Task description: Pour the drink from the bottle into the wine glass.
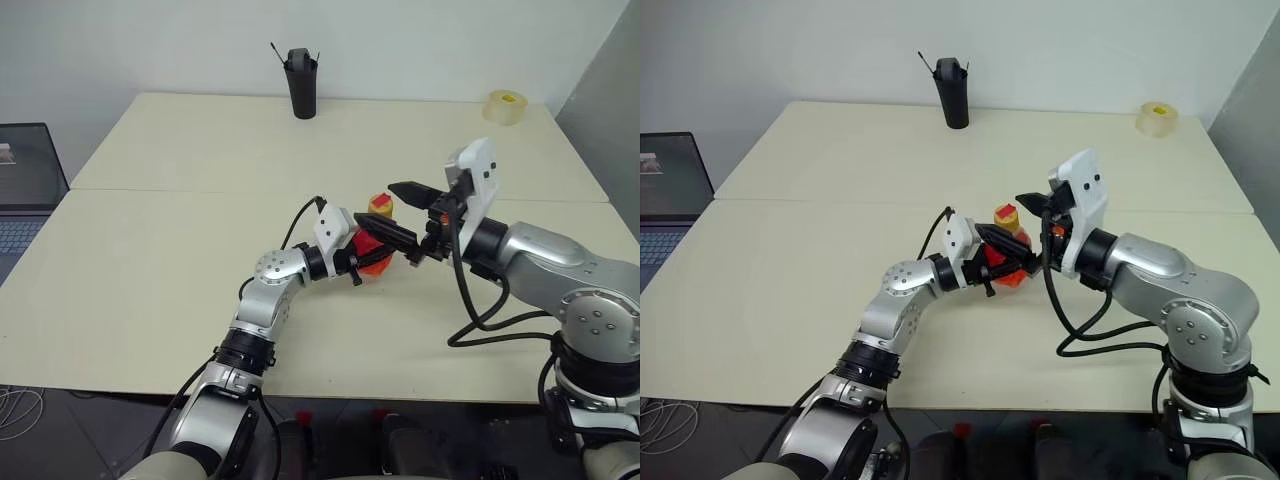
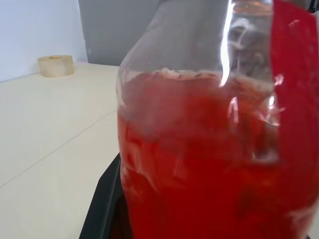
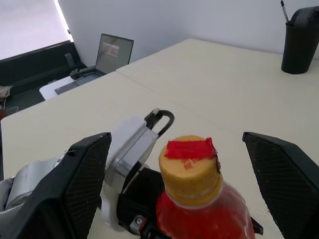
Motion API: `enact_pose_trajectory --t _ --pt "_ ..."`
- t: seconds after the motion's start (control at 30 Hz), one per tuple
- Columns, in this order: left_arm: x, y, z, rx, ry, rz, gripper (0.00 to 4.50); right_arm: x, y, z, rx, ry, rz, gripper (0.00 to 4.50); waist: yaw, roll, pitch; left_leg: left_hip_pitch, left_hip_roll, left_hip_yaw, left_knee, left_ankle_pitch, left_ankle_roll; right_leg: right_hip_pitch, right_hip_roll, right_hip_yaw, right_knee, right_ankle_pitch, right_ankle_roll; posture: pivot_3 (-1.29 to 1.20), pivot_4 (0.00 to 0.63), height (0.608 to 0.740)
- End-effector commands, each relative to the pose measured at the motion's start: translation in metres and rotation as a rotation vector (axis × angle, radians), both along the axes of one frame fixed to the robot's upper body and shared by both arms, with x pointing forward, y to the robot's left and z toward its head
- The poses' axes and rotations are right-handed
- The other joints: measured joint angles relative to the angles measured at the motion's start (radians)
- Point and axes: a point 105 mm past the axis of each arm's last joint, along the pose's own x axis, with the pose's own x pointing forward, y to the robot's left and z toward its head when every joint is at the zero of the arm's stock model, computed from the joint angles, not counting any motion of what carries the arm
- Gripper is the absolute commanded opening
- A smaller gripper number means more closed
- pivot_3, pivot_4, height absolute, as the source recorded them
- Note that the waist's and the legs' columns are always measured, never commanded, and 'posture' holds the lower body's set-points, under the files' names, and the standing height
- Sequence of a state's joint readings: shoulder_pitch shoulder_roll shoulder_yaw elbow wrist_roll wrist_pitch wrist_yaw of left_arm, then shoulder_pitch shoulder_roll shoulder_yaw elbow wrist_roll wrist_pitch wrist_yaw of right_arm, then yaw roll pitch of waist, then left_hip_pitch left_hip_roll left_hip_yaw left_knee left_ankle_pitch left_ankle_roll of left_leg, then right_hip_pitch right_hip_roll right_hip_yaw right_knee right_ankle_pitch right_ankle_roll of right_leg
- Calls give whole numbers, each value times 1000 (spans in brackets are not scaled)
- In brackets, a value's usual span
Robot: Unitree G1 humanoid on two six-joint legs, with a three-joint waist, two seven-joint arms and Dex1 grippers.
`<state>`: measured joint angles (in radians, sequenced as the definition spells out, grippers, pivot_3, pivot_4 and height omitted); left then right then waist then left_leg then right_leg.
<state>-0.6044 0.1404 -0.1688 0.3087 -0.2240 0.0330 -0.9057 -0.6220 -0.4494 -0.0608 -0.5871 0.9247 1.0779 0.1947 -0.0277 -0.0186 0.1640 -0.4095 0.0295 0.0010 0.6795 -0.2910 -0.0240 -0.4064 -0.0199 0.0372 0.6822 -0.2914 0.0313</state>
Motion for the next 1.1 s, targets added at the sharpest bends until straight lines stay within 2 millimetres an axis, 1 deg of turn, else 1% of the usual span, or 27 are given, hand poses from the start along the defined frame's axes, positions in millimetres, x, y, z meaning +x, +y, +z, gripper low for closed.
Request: enact_pose_trajectory --t 0.03,0.23,0.5,0.67,0.87,1.1 --pt "-2 -1 21 -39 -81 -10 1422 5 6 12 28 -60 -15 4500 0 0 0 0 0 0 0 0 0 0 0 0 0 0 0 0 150 740" --pt "2 0 23 -48 -85 12 1422 21 3 13 46 -64 -88 4500 0 0 0 0 0 0 0 0 0 0 0 0 0 0 0 0 150 740" --pt "0 2 22 -49 -83 20 1422 29 -5 8 67 -52 -127 4500 0 0 0 0 0 0 0 0 0 0 0 0 0 0 0 0 150 740" --pt "0 2 22 -45 -85 24 1422 22 -9 3 47 -41 -98 4500 0 0 0 0 0 0 0 0 0 0 0 0 0 0 0 0 150 740" --pt "1 2 22 -42 -85 25 1421 17 -11 2 48 -43 -83 4500 0 0 0 0 0 0 0 0 0 0 0 0 0 0 0 0 150 740" --pt "2 2 20 -31 -84 25 1421 5 -13 1 50 -35 -63 4500 0 0 0 0 0 0 0 0 0 0 0 0 0 0 0 0 150 740"
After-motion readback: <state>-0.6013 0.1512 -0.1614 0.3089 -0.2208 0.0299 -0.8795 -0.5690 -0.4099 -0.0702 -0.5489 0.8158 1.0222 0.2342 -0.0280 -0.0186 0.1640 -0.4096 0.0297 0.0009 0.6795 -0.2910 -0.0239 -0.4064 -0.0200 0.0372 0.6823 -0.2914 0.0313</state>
